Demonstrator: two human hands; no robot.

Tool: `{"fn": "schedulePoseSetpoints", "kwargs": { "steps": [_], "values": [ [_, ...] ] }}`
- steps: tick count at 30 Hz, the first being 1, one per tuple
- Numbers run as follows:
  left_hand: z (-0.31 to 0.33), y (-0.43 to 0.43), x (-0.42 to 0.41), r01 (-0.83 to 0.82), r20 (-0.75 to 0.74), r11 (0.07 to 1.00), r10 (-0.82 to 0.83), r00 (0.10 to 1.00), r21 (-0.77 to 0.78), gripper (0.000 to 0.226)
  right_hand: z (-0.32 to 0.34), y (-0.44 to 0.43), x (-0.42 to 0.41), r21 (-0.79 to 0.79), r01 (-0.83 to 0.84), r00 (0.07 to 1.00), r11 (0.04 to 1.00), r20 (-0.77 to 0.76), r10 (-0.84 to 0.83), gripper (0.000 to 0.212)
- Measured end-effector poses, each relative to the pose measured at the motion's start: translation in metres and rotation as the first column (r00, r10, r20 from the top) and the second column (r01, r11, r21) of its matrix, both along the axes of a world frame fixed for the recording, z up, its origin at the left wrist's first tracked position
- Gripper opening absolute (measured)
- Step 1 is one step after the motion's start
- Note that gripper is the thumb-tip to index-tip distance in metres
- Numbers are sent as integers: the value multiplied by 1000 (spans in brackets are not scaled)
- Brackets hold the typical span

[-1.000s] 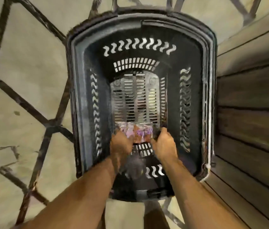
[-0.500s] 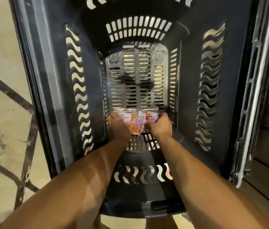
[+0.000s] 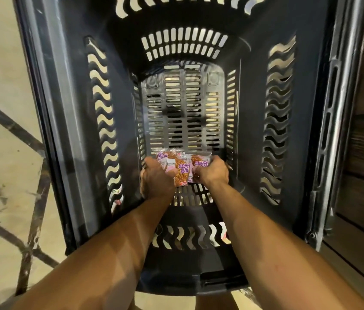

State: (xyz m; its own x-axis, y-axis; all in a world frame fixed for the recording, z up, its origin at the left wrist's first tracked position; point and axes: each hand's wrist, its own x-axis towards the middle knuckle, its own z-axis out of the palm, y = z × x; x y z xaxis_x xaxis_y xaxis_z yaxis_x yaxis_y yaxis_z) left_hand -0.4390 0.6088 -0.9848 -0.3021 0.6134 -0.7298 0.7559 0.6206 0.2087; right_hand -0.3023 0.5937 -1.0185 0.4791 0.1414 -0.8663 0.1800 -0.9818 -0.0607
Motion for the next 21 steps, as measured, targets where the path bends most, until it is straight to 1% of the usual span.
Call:
{"fn": "schedulePoseSetpoints", "kwargs": {
  "steps": [2, 5, 9, 13, 16, 18, 20, 21],
  "values": [
    [3, 0, 0, -24, 24, 999, 25, 999, -22, 45, -2, -1, 0, -7, 19, 1000, 1000, 1, -19, 46],
    [10, 3, 1, -17, 62, 997, 21, 998, -76, 39, 6, -1, 2, 31, 50, 999, 998, -3, -50, 46],
    [42, 11, -2, -43, 139, 994, 57, 989, -103, 29, 41, -1, 11, 114, 33, 998, 993, 58, -40, 40],
    [110, 24, -1, -87, 301, 996, 88, 950, -17, 21, 108, 16, 26, 249, 64, 995, 966, 58, -81, 30],
    [174, 48, 0, -145, 394, 989, 128, 910, 14, 25, 178, 34, 33, 377, 72, 996, 923, 25, -87, 22],
    [220, 68, -5, -145, 440, 989, 115, 891, 36, 27, 224, 43, 38, 443, 158, 987, 882, -41, -156, 24],
    [270, 86, -14, -173, 494, 984, 133, 859, 35, 26, 276, 52, 37, 476, 272, 962, 836, -142, -232, 28],
    [298, 95, -19, -197, 519, 980, 148, 842, 40, 26, 302, 56, 37, 491, 321, 947, 810, -189, -260, 25]
  ]
}}
